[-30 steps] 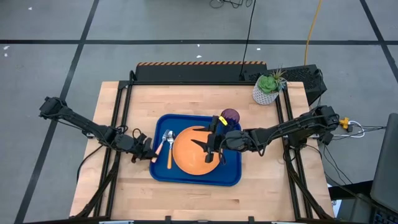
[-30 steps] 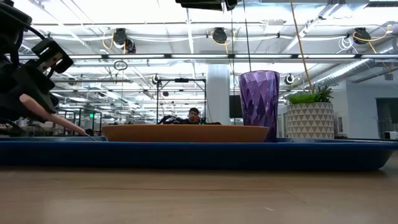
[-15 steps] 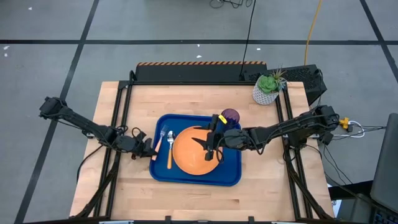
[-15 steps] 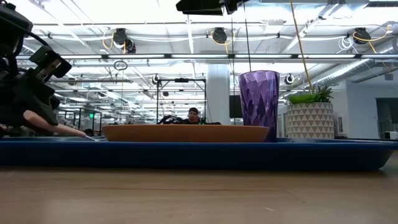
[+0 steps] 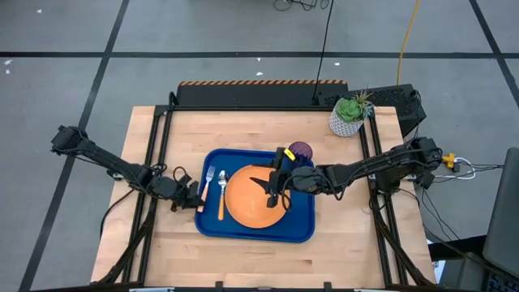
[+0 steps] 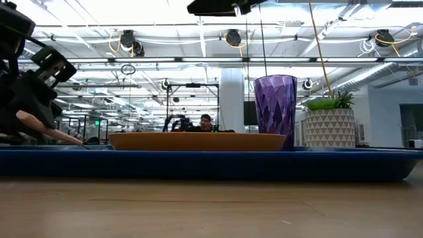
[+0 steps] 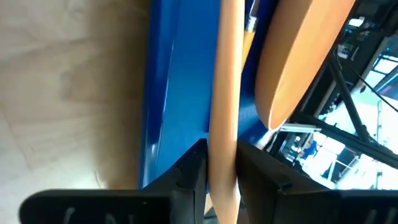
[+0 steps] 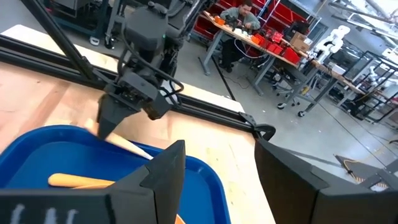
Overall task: Pick and place plate/cup/fork/spoon on tray
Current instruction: Put the orange fork on the blue serving tray to the left of the yellow spoon
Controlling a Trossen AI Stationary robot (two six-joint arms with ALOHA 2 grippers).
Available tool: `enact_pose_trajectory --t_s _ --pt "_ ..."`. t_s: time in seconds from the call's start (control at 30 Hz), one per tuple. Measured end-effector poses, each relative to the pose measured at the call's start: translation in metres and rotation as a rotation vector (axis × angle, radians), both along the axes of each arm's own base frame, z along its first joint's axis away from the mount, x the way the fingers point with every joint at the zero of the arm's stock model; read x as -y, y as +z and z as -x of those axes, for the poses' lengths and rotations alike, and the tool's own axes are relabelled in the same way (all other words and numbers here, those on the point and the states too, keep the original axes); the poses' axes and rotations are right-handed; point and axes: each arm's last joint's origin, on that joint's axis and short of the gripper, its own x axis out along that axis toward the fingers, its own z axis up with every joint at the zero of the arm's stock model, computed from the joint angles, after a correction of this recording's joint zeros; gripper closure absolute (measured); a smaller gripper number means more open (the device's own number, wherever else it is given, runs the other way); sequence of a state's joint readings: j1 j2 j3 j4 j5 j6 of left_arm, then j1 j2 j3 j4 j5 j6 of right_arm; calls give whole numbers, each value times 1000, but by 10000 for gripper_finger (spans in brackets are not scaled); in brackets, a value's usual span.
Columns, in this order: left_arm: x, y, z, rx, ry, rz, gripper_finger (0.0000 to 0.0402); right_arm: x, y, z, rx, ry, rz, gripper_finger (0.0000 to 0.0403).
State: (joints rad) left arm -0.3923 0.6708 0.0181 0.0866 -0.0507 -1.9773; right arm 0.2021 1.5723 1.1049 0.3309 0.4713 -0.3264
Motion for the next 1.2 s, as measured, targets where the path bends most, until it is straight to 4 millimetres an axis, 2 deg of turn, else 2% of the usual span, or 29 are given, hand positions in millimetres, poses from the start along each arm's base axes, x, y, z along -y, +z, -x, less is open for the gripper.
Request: enact_pose_trajectory --t_s 0.27,0.93,1.2 --pt "2 5 -2 54 -55 22 317 0 0 0 0 0 0 218" --pt "3 1 1 10 -110 -9 315 0 0 0 2 -1 -7 218" --pt "-1 2 -2 67 -8 -109 277 0 -1 0 -10 -1 -4 218"
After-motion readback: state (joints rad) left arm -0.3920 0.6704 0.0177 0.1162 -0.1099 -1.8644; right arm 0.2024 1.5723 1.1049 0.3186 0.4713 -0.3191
